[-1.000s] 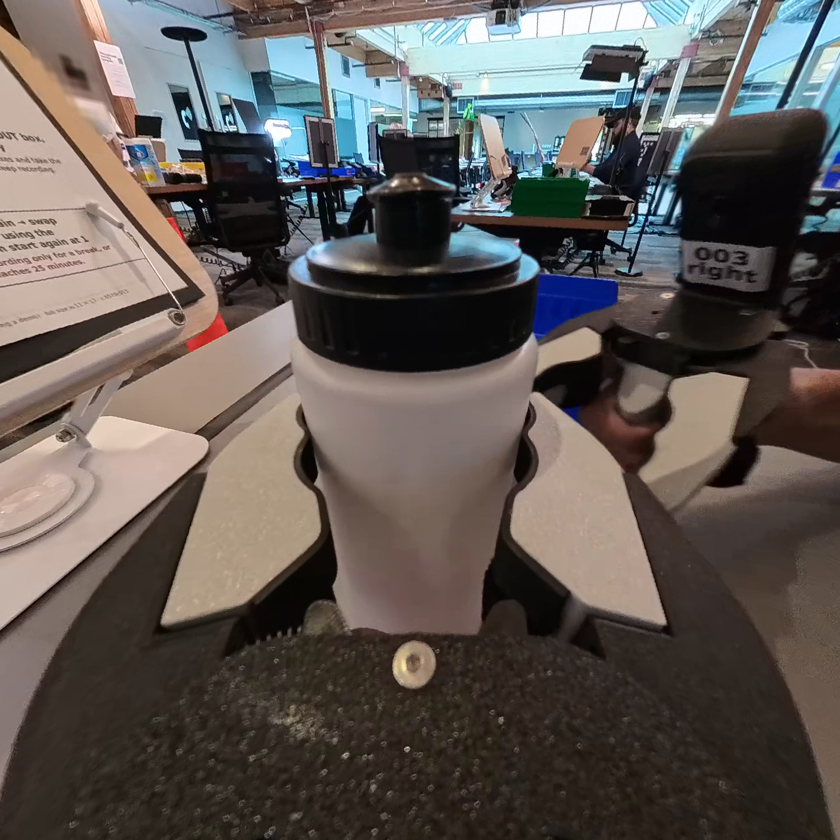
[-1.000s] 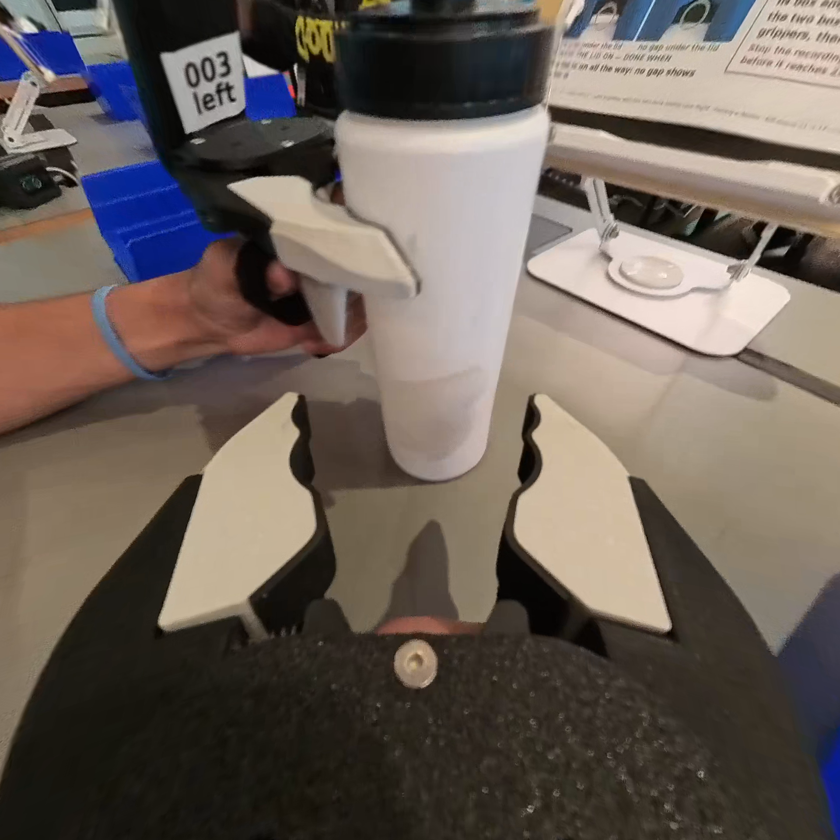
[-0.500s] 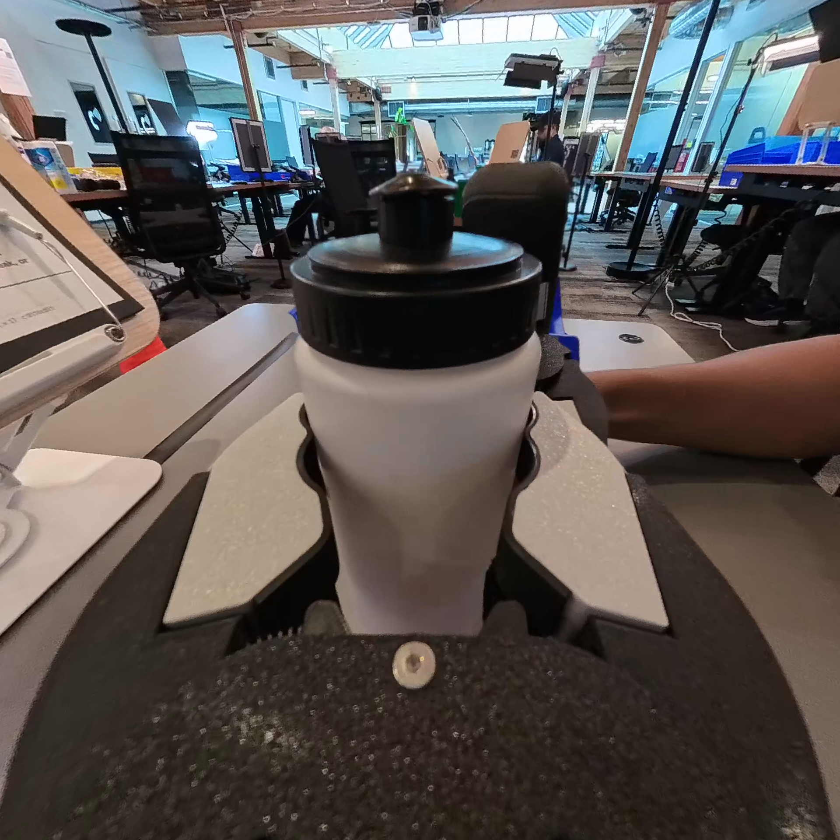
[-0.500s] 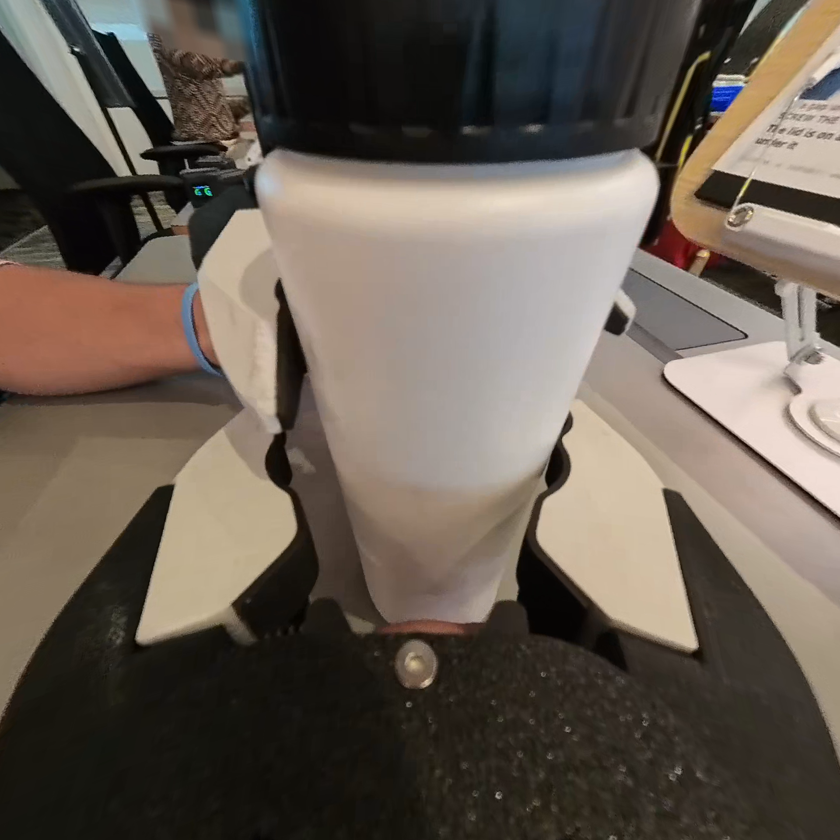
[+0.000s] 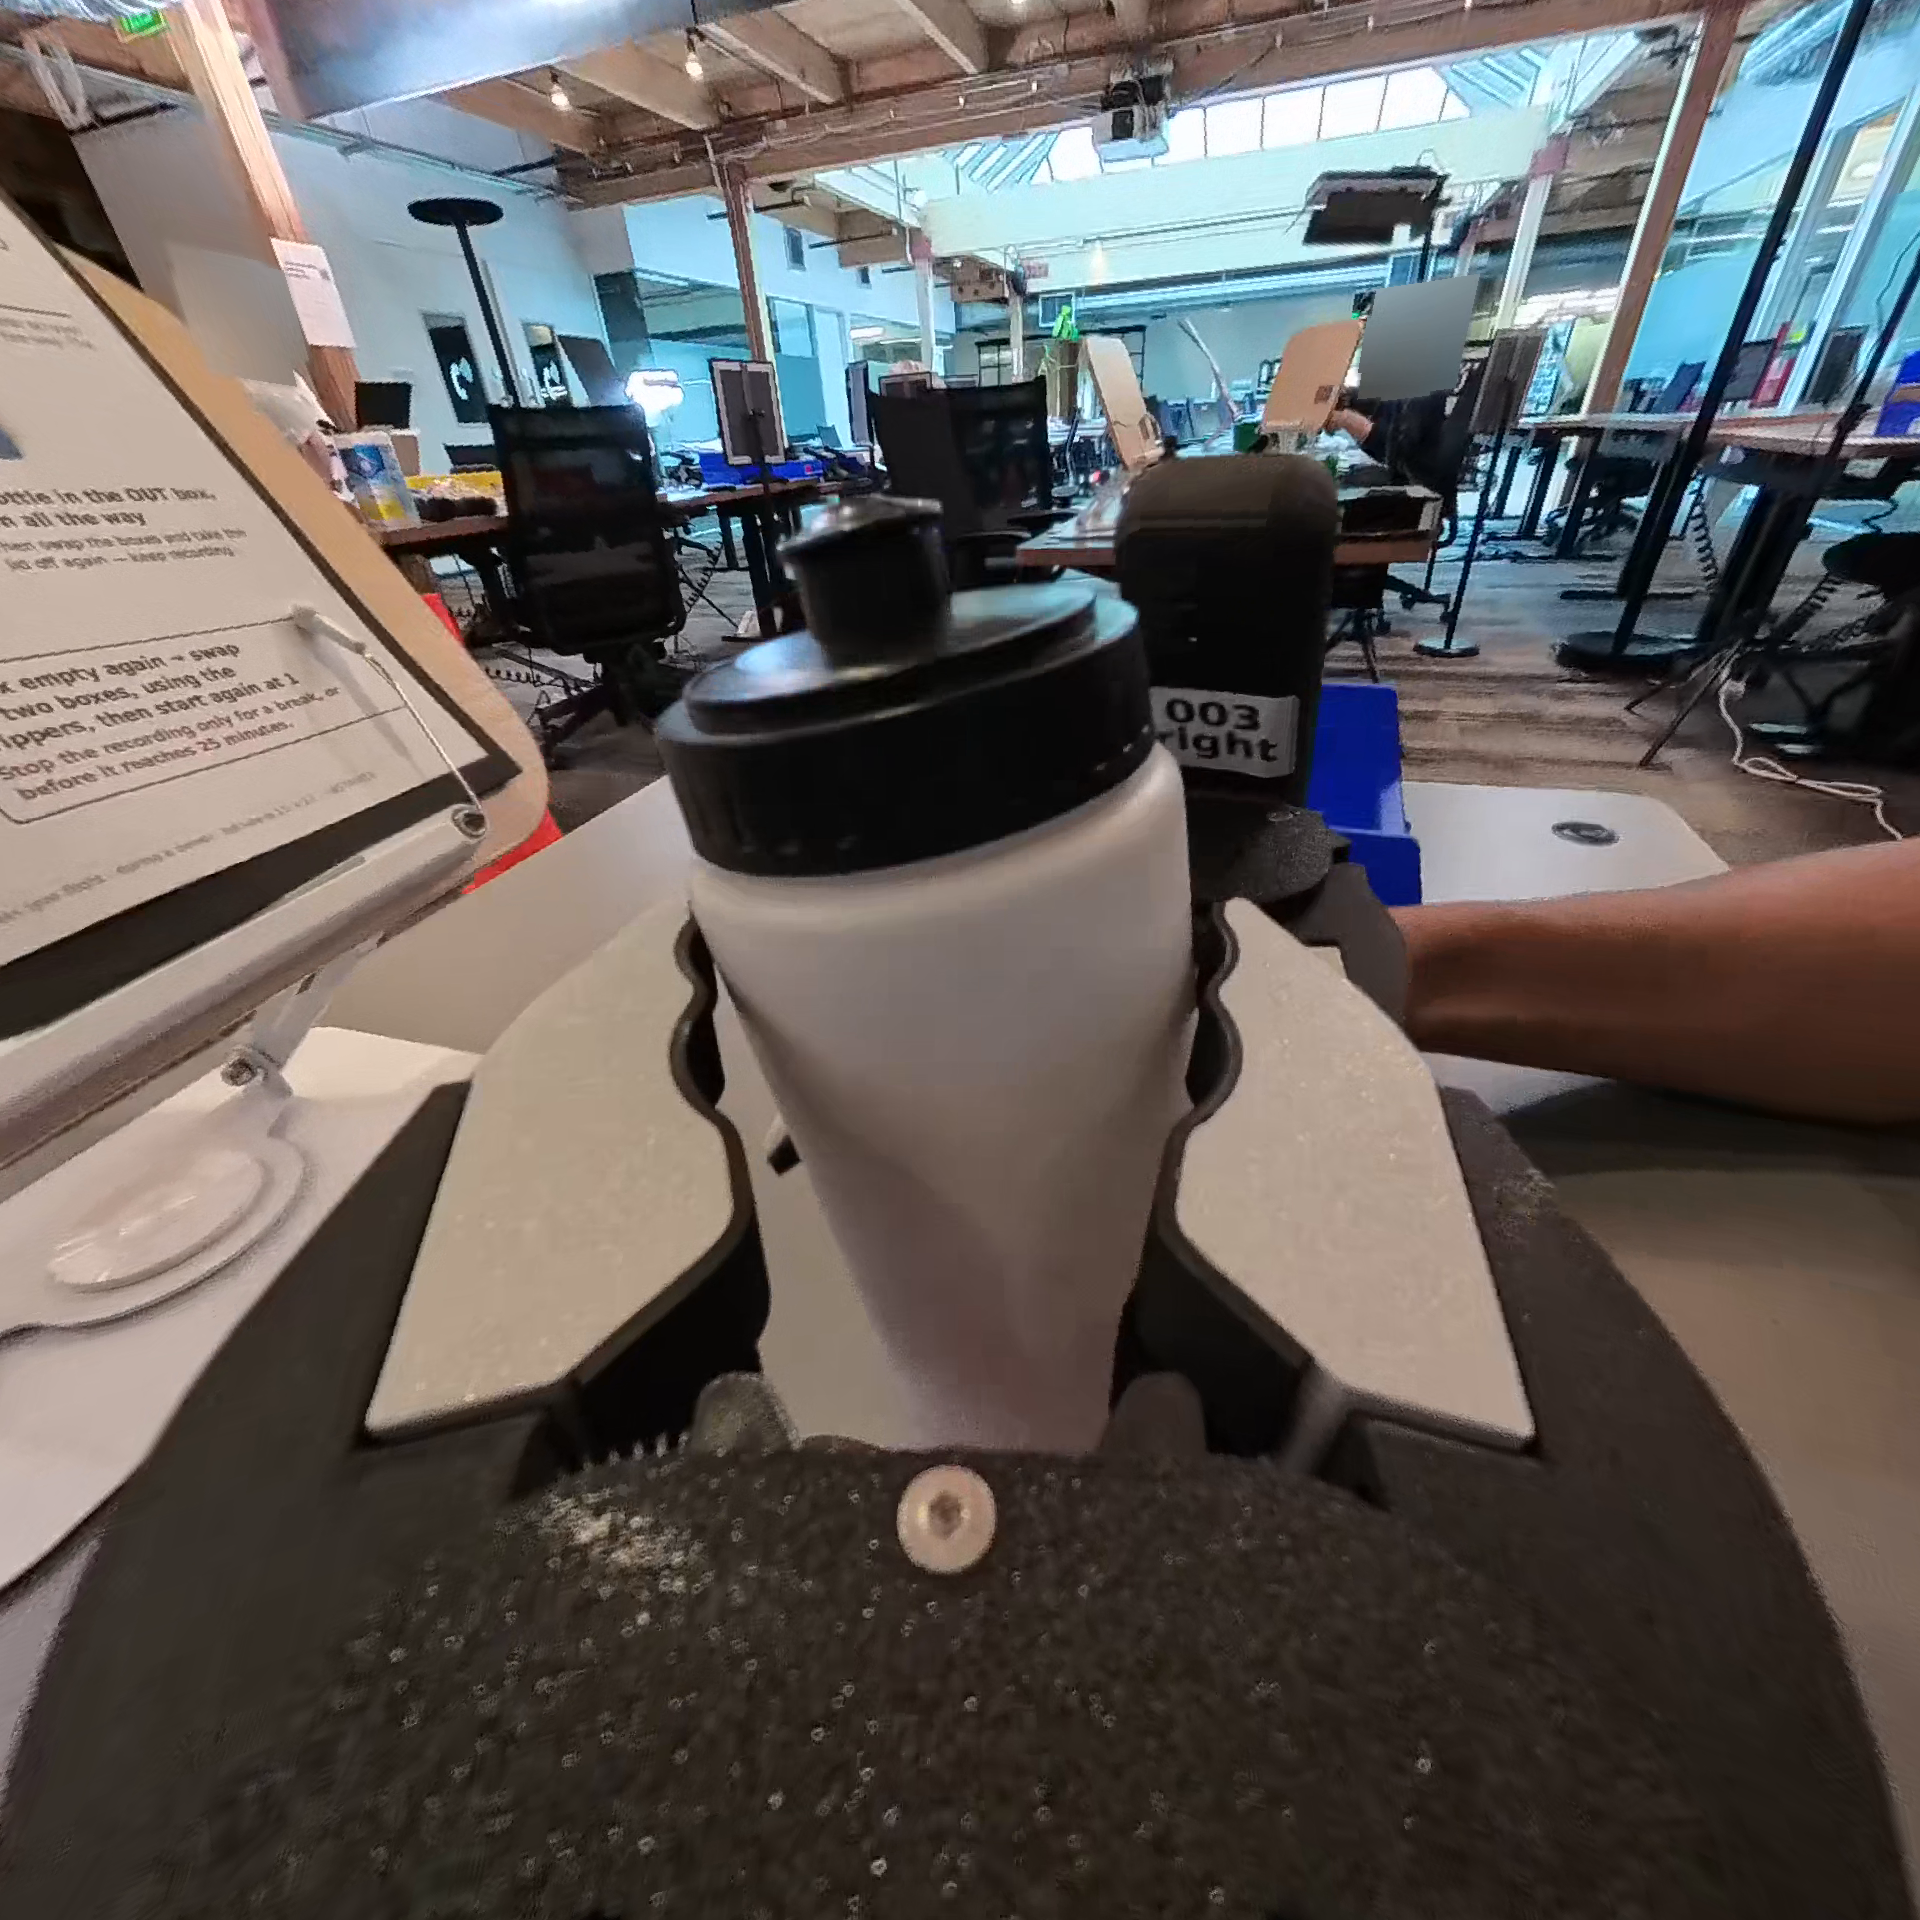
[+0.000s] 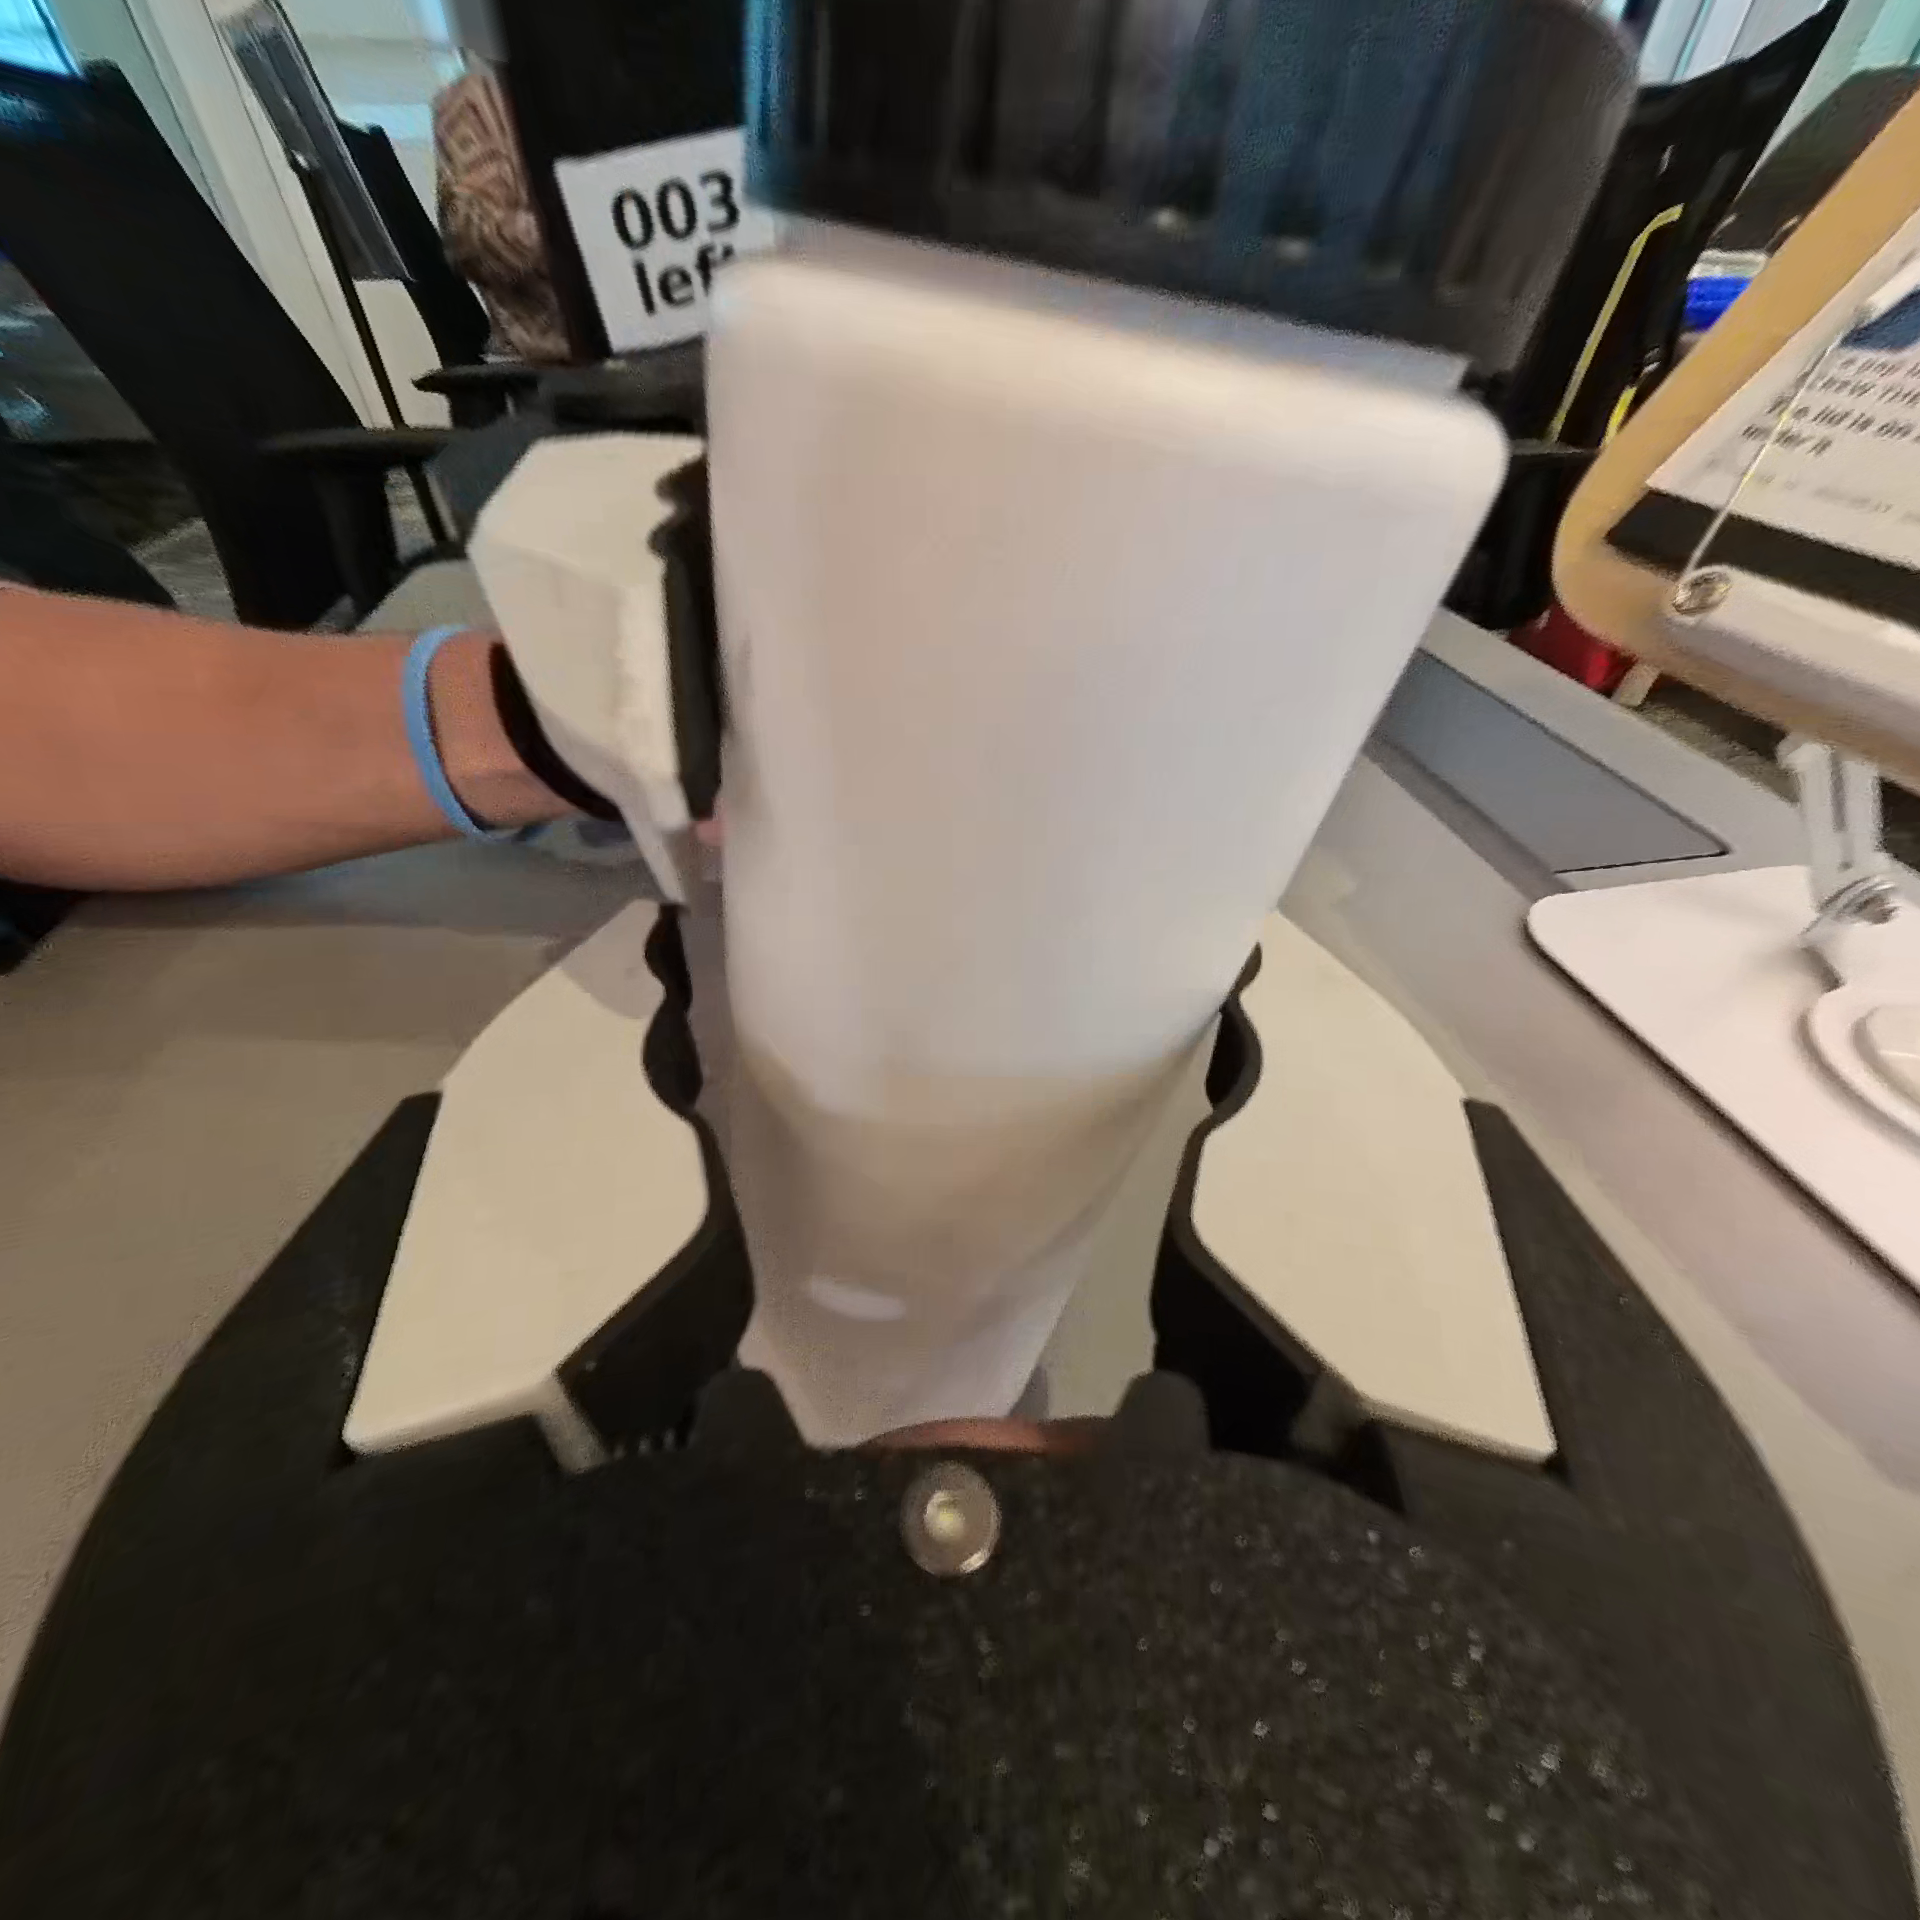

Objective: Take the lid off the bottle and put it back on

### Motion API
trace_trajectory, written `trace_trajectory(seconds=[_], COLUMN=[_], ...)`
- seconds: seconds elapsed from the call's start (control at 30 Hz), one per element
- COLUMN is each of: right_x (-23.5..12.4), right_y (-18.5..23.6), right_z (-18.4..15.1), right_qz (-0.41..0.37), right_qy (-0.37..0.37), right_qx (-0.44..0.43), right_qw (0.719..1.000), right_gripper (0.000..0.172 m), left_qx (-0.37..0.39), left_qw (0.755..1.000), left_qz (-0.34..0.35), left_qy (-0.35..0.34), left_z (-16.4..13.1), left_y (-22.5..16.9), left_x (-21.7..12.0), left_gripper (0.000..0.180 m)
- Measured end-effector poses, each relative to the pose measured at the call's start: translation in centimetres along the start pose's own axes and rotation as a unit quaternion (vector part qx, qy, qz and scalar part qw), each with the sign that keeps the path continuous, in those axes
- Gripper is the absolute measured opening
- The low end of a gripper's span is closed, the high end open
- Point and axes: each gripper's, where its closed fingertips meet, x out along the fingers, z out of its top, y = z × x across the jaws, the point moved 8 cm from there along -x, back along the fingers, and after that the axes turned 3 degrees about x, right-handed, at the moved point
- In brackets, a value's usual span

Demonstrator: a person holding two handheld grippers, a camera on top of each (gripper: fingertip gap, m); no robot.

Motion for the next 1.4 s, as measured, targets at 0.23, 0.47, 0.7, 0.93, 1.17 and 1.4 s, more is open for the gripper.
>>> trace_trajectory(seconds=[0.23,0.47,0.7,0.93,1.17,1.4], right_x=[-0.2,0.0,0.5,1.6,1.6,1.6], right_y=[-0.8,-0.9,-0.8,-1.5,-1.3,-1.3], right_z=[-0.4,0.0,0.2,-1.1,-1.1,-1.0], right_qz=[-0.03,-0.058,-0.044,0.033,0.038,0.037], right_qy=[0.041,0.057,0.038,-0.027,-0.02,-0.012], right_qx=[-0.009,-0.036,-0.027,0.064,0.051,0.05], right_qw=[0.999,0.996,0.998,0.997,0.998,0.998], right_gripper=[0.087,0.085,0.094,0.088,0.086,0.086], left_qx=[-0.039,-0.062,-0.059,-0.066,-0.063,-0.051], left_qw=[0.999,0.998,0.997,0.997,0.997,0.997], left_qz=[0.007,0.003,0.01,0.0,0.001,0.013], left_qy=[-0.02,0.013,0.04,0.042,0.036,0.049], left_z=[-0.7,-0.9,-0.7,-0.7,-0.7,1.9], left_y=[0.4,0.4,0.5,0.5,0.3,0.0], left_x=[-0.1,-0.8,-1.3,-1.6,-1.6,-2.4], left_gripper=[0.082,0.083,0.082,0.082,0.082,0.087])
